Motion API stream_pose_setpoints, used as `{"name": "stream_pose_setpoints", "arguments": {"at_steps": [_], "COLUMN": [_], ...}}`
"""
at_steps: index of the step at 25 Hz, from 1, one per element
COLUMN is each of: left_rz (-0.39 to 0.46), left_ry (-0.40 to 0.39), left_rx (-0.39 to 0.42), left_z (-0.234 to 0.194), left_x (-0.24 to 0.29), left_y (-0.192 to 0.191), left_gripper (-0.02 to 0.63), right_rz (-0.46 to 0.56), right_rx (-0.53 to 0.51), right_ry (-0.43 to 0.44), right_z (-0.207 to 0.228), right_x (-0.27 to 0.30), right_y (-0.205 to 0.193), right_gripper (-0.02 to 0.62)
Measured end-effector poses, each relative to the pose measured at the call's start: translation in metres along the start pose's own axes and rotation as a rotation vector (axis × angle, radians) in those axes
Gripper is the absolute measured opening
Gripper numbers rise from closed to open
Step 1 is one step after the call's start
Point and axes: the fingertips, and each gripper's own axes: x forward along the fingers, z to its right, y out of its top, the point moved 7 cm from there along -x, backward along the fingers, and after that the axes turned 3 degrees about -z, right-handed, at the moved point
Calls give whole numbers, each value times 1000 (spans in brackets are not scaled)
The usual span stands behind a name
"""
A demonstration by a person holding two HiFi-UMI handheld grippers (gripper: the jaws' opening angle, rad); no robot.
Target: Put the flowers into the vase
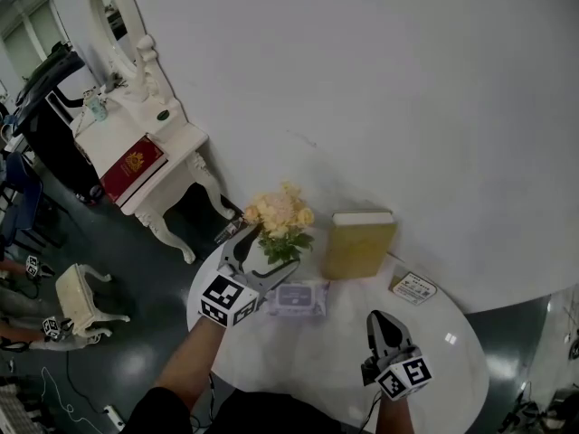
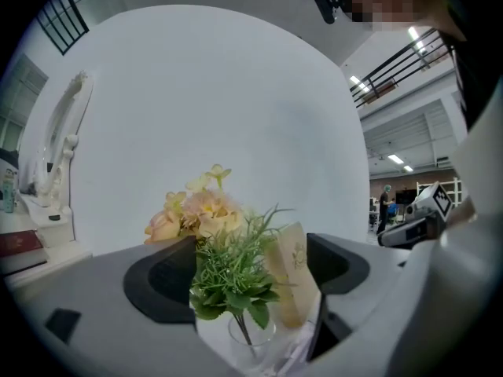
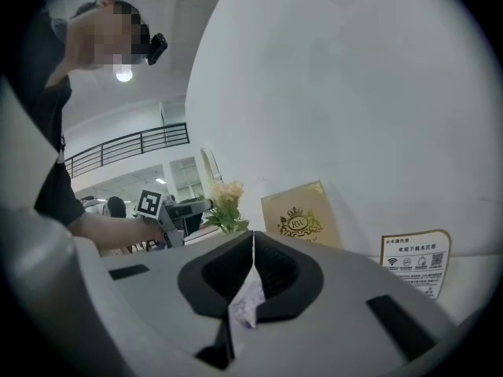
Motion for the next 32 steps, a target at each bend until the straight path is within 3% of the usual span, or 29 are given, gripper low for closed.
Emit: {"name": "stream_pose_setpoints", "arguments": {"at_steps": [14, 22, 32], "left_rz": [28, 22, 92], "left_ry": [6, 47, 132], "left_rx": [16, 29, 15], "left_z": [8, 24, 71], "left_x": [-39, -65, -110], "left_y": [14, 12, 39], "left_gripper": [431, 430, 423], "right_rz": [60, 88, 114], "right_rx": [-26, -52, -93], "right_ry": [-45, 2, 84], "right_z": [-40, -50, -54], "right_x": [-41, -52, -92], "right_y": [5, 12, 36], "right_gripper": [25, 25, 25]}}
